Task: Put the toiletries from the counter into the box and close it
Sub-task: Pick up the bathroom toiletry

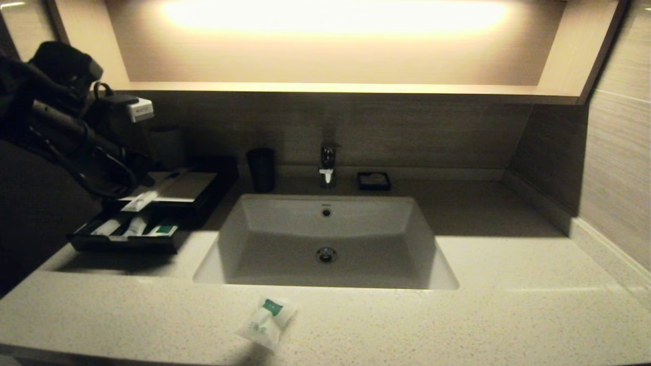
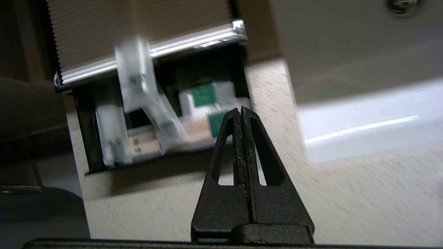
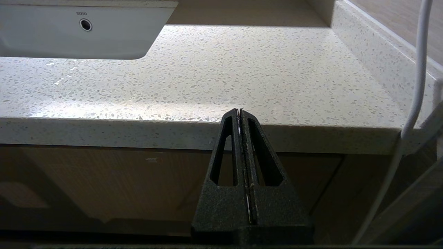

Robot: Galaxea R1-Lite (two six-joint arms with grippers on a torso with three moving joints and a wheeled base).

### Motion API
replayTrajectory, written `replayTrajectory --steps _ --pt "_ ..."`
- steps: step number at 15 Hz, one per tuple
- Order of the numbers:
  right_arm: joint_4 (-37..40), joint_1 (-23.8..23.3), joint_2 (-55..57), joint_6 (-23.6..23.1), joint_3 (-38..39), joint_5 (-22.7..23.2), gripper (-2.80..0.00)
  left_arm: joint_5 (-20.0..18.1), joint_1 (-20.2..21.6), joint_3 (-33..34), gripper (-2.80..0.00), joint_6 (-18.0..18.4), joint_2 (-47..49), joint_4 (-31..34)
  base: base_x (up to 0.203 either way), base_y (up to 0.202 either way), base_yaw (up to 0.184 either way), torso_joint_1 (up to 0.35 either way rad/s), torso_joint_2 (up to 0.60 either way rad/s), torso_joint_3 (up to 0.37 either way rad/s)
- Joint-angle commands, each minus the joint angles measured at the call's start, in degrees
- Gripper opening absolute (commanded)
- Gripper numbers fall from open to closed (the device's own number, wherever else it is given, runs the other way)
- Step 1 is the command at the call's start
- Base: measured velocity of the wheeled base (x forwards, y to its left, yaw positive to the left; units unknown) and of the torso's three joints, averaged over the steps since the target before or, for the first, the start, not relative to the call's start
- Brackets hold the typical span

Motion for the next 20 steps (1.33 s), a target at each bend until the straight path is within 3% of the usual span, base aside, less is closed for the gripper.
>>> replayTrajectory --steps 1,4,7,13,20 --pt "0.00 0.01 0.00 -0.05 0.09 0.02 -2.80 0.25 1.38 -2.33 -2.80 0.24 4.84 -0.08 0.000 0.000 0.000 0.000 0.00 0.000" --pt "0.00 0.01 0.05 -0.05 0.09 0.02 -2.80 1.85 4.71 -8.01 -2.80 1.93 8.82 -1.27 0.000 0.000 0.000 0.000 0.00 0.000" --pt "0.00 0.01 0.05 -0.05 0.09 0.02 -2.80 1.96 9.04 -8.54 -2.80 6.39 10.73 -7.86 0.000 0.000 0.000 0.000 0.00 0.000" --pt "0.00 0.01 0.05 -0.05 0.09 0.02 -2.80 1.90 9.51 -8.54 -2.80 6.65 11.10 -11.29 0.000 0.000 0.000 0.000 0.00 0.000" --pt "0.00 0.01 0.05 -0.05 0.09 0.02 -2.80 1.70 9.42 -7.42 -2.80 8.07 12.22 -10.47 0.000 0.000 0.000 0.000 0.00 0.000"
